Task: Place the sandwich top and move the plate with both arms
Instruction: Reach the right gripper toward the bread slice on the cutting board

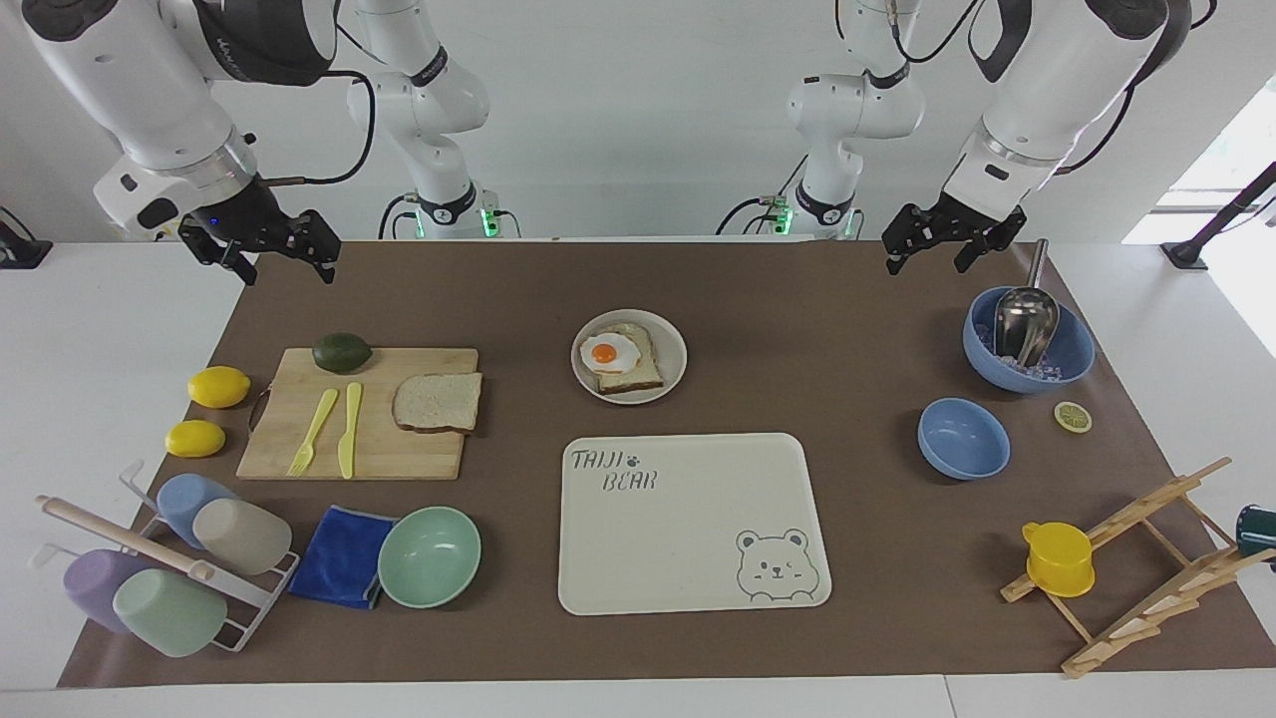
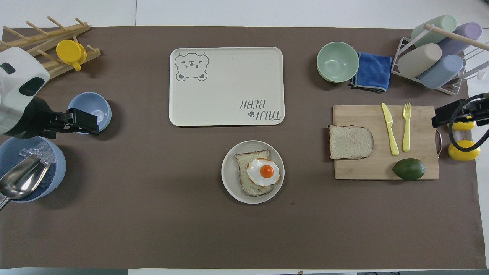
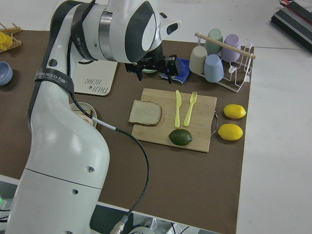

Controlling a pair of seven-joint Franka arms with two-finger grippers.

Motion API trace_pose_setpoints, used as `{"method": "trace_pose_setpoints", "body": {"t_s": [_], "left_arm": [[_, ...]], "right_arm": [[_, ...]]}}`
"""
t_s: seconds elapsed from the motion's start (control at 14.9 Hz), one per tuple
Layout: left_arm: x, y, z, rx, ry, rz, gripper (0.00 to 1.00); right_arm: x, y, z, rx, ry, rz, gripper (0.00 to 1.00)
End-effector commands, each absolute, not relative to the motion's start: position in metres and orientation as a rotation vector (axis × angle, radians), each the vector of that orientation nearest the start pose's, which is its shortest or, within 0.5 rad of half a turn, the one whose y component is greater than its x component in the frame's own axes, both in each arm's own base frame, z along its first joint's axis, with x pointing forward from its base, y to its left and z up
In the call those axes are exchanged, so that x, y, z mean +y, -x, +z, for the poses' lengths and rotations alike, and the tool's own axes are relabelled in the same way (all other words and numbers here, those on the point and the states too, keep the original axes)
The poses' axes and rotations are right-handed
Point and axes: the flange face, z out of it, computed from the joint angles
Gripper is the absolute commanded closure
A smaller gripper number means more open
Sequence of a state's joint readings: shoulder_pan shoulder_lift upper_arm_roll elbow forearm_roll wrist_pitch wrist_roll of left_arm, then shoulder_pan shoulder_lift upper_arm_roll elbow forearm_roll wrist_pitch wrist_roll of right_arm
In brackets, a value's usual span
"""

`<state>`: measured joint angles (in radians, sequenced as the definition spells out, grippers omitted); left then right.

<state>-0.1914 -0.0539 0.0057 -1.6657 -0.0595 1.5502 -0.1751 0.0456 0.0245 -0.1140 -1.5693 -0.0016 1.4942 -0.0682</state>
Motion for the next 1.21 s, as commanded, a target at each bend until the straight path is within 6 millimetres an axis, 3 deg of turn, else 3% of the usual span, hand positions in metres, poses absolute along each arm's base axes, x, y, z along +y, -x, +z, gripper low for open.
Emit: {"method": "trace_pose_setpoints", "body": {"t_s": [0.0,0.34,0.47,0.6,0.67,0.87,1.14], "left_arm": [[-0.103,-0.521,0.615,0.035,3.17,0.112,0.0],[-0.1,-0.521,0.615,0.027,3.171,0.11,0.0],[-0.102,-0.519,0.618,0.027,3.173,0.096,0.0],[-0.1,-0.519,0.62,0.034,3.177,0.077,0.0],[-0.1,-0.518,0.62,0.022,3.176,0.082,0.0],[-0.091,-0.517,0.62,-0.004,3.176,0.089,0.0],[-0.086,-0.518,0.619,-0.019,3.176,0.093,0.0]], "right_arm": [[-0.04,-0.55,0.608,0.032,3.112,0.15,0.0],[-0.042,-0.547,0.608,0.035,3.112,0.155,0.0],[-0.043,-0.54,0.596,-0.017,3.122,0.174,0.0],[-0.036,-0.537,0.57,-0.05,3.164,0.11,0.0],[-0.013,-0.534,0.55,-0.112,3.217,0.14,0.0],[0.064,-0.554,0.491,-0.037,3.419,0.176,0.0],[0.141,-0.569,0.418,-0.136,3.626,0.13,0.0]]}}
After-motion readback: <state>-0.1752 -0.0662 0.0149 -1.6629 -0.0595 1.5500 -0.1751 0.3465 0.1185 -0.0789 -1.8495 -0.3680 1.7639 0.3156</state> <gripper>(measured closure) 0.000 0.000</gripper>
